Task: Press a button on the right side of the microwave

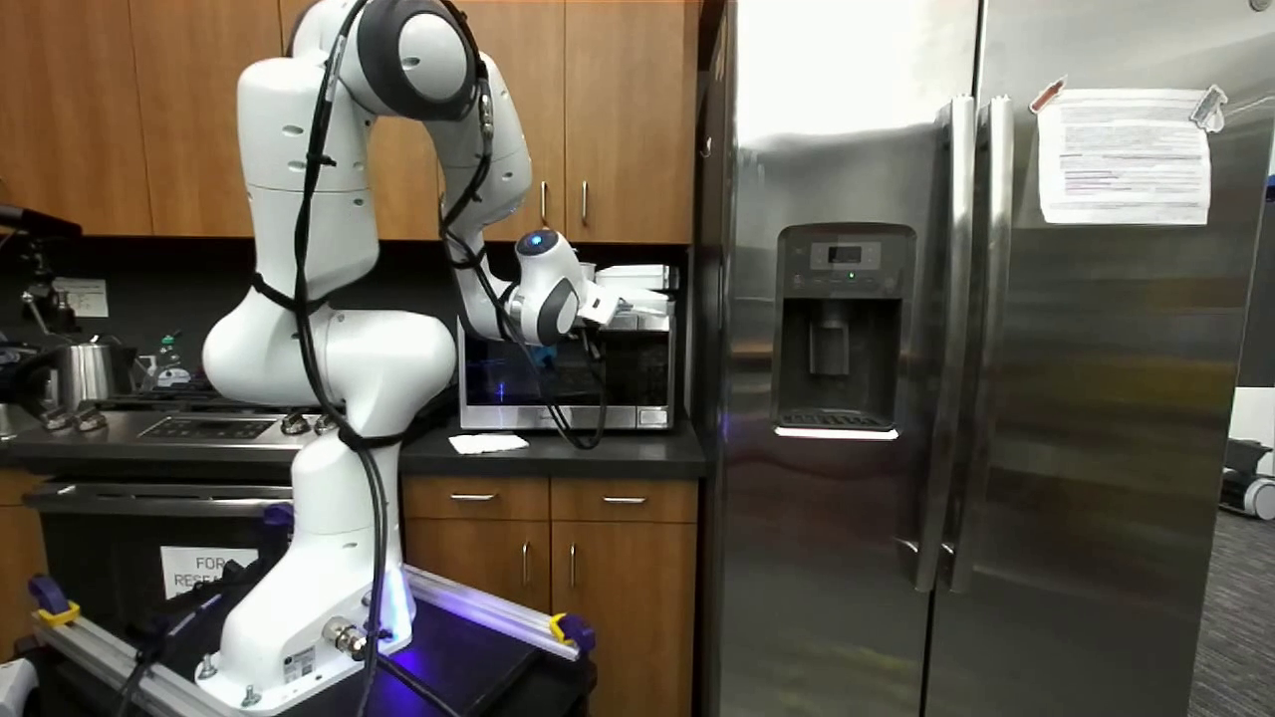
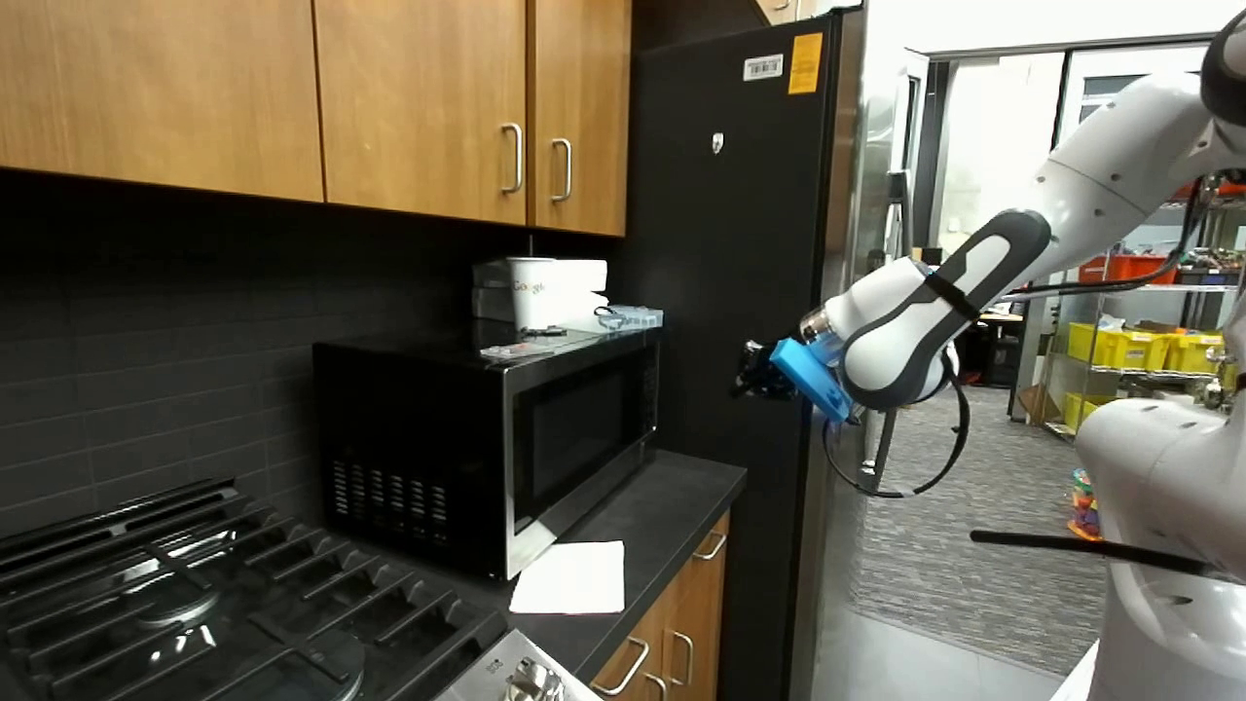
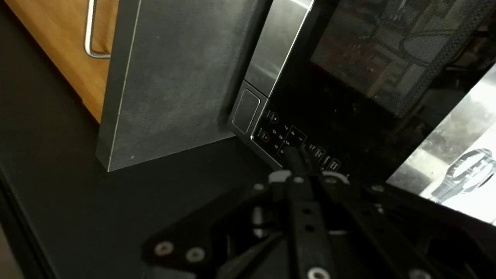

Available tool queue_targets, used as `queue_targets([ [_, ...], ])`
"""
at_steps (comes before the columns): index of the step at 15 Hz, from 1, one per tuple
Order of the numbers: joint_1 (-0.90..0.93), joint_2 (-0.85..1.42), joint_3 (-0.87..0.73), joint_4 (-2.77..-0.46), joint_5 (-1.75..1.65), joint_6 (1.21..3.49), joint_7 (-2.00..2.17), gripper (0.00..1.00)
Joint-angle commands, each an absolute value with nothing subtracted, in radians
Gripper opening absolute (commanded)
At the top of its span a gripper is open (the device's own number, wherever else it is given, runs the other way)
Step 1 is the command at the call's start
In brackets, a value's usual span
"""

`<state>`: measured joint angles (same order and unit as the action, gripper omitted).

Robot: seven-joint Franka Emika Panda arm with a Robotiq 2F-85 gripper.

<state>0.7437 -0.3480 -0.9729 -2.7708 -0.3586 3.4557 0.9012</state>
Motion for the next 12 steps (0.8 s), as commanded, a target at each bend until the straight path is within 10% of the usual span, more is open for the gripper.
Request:
queue_targets([
  [1, 0.943, -0.464, -1.238, -2.766, -0.441, 3.456, 0.851, 0.00],
  [12, 1.408, -0.724, -1.649, -2.600, -0.165, 3.451, 0.337, 0.00],
])
